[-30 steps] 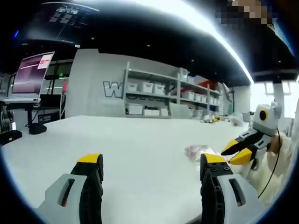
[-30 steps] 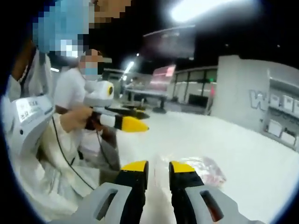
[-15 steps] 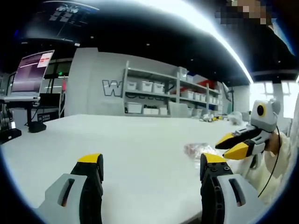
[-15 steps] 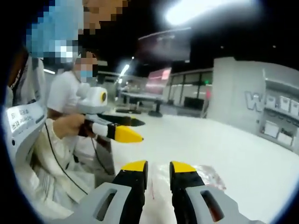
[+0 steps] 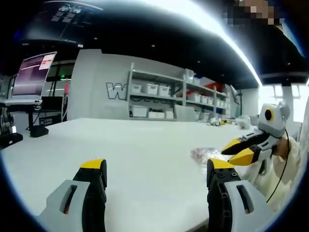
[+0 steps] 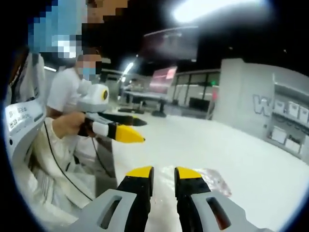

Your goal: Open the resealable bag by pulling the two sides of the seal apart until the entire bag opening is separated and visibly accessible.

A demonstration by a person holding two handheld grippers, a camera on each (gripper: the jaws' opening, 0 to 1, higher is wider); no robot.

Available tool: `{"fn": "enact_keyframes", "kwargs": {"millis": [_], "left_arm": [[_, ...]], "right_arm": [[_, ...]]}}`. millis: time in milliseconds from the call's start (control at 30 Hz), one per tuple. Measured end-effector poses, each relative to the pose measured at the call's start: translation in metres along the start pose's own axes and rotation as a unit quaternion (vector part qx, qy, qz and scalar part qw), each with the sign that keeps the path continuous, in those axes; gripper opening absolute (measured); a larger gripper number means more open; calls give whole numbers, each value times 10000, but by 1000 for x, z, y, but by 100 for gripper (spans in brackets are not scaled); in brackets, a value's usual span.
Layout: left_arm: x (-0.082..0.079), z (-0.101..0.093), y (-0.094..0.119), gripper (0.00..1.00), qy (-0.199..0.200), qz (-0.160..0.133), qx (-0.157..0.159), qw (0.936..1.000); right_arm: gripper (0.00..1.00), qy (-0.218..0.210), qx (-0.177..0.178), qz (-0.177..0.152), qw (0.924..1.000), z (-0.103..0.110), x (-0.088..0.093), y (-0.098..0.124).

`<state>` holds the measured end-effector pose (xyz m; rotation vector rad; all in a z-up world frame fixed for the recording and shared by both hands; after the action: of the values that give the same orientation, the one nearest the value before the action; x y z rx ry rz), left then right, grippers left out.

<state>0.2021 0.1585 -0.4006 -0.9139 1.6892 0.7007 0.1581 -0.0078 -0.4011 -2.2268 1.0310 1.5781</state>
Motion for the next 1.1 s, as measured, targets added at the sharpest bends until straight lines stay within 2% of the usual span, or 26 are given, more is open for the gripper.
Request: {"fn": "enact_keyframes", "kwargs": {"millis": [233, 1100], "left_arm": [[0, -2, -1, 84, -6, 23, 26, 10000], [1, 1, -4, 84, -20, 57, 33, 10000]], "right_arm": [[14, 312, -63, 184, 9993, 3, 0, -5], [11, 277, -178, 376, 9987, 3, 10, -10]]}}
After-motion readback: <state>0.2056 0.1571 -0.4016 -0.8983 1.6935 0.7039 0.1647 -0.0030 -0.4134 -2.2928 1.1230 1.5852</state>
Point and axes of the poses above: the point that each gripper's makers call its tool centre point, and the gripper's own axes: y roughly backward along the fingers, z roughly to its left, x roughly out of its underside, the point moved 4 cm from there along y, roughly backward along the fingers, and after that the axes turned 12 degrees about y, right-handed, at the moved point
